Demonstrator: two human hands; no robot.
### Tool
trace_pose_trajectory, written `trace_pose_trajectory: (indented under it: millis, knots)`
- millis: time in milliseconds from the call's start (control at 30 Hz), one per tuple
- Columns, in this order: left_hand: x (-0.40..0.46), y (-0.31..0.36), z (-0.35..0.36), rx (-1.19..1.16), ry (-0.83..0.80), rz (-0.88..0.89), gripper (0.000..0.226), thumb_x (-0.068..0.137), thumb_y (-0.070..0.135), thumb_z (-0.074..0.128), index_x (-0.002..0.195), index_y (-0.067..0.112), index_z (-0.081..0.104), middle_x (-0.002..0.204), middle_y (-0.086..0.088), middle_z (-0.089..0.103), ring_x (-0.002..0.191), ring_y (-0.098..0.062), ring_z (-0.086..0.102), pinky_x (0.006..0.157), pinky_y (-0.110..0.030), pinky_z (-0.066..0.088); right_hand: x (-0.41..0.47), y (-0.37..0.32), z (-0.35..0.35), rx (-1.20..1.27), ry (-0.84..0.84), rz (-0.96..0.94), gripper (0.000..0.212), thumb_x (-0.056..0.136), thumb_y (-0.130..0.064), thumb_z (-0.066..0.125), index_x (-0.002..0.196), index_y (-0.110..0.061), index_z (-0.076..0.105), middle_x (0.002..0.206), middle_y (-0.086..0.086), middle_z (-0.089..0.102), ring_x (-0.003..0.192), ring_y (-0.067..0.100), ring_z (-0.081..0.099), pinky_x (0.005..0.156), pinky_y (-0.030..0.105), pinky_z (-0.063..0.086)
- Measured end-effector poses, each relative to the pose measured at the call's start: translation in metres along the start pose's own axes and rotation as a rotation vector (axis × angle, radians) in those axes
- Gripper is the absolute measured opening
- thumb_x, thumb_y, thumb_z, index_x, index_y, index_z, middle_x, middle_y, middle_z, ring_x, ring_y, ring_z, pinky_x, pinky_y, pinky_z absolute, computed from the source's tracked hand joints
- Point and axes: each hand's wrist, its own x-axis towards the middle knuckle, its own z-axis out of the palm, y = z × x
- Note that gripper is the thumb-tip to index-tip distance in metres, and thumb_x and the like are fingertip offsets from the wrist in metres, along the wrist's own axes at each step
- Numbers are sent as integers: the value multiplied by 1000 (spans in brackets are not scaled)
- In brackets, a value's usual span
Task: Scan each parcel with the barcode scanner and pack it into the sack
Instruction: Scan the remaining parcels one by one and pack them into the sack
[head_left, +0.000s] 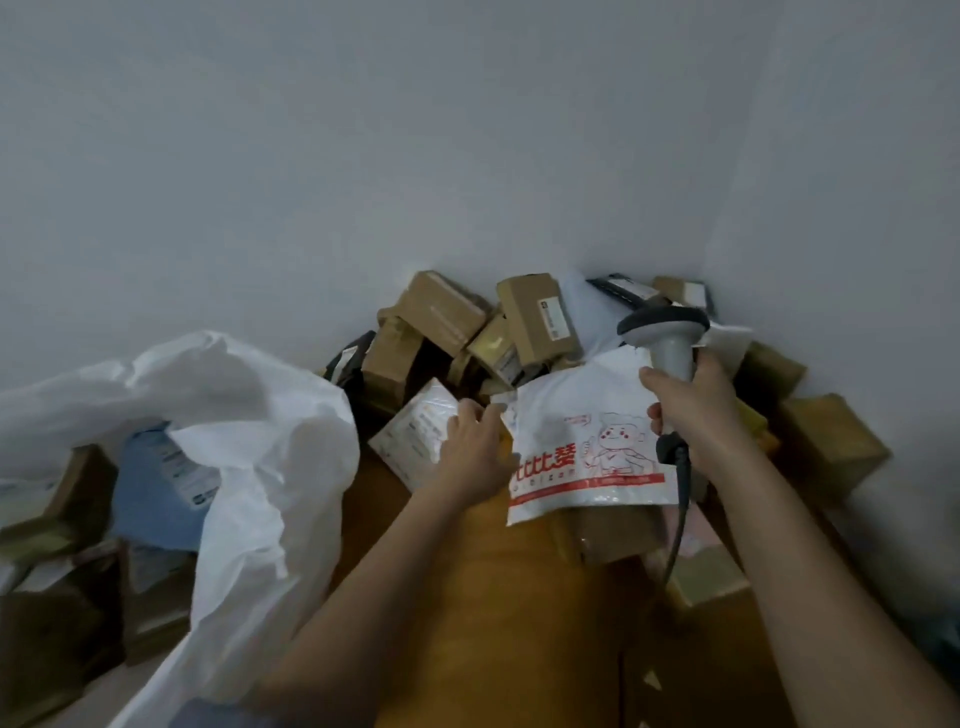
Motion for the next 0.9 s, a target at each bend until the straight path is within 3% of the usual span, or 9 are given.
trace_pose_trajectory:
  millis: [67,200,367,500,633,733,767,833,900]
  knots:
    - [6,14,30,8,-118,59,78,88,47,66,151,33,23,153,-4,21,139,-29,29,108,-46,41,6,9,-14,5,4,0,38,90,-24,65,123,-17,47,92,9,60,65,17,60,49,28,47]
    - [13,35,70,0,-302,120,91,82,52,70,151,44,11,158,1,15,142,-32,24,110,-53,36,15,22,-29,32,2,17,38,91,-24,65,124,-25,47,91,4,59,64,16,61,47,26,47]
    - [23,48,97,23,-295,127,91,85,44,68,142,63,0,161,7,5,147,-34,13,115,-59,24,26,28,-34,63,27,29,34,90,-23,66,119,-27,49,89,3,60,64,14,61,47,24,46]
    - [31,41,95,-152,-307,141,72,96,36,57,138,70,9,163,7,11,147,-27,22,114,-48,35,34,30,-35,84,56,30,31,91,-24,66,116,-29,49,83,1,59,60,12,59,48,24,47]
    - [32,27,67,-304,-85,246,59,100,22,53,138,60,29,150,6,42,135,-13,44,106,-31,44,39,32,-27,143,60,36,31,91,-23,65,116,-30,48,77,3,59,48,6,56,40,20,44]
    - [31,23,28,-552,180,248,40,97,23,52,128,47,44,121,17,58,112,6,57,80,-13,53,37,31,-19,197,31,16,29,91,-20,64,115,-27,49,81,4,58,44,3,57,42,17,45]
    - [32,21,17,-619,268,204,36,98,21,49,126,43,49,117,15,59,110,5,60,76,-14,55,36,31,-17,201,32,8,29,91,-20,64,114,-27,48,82,4,58,45,3,58,43,18,46]
    - [35,16,-4,-713,385,64,33,101,17,45,127,35,54,118,6,63,112,-9,62,78,-29,60,34,30,-13,217,34,-7,26,90,-20,64,109,-27,48,81,5,58,44,2,57,44,19,47]
    - [35,10,-21,-847,463,-31,31,101,16,46,119,38,58,109,10,67,100,-5,66,70,-28,59,31,27,-9,230,32,-16,24,89,-20,65,102,-30,48,79,5,58,44,2,57,44,20,47]
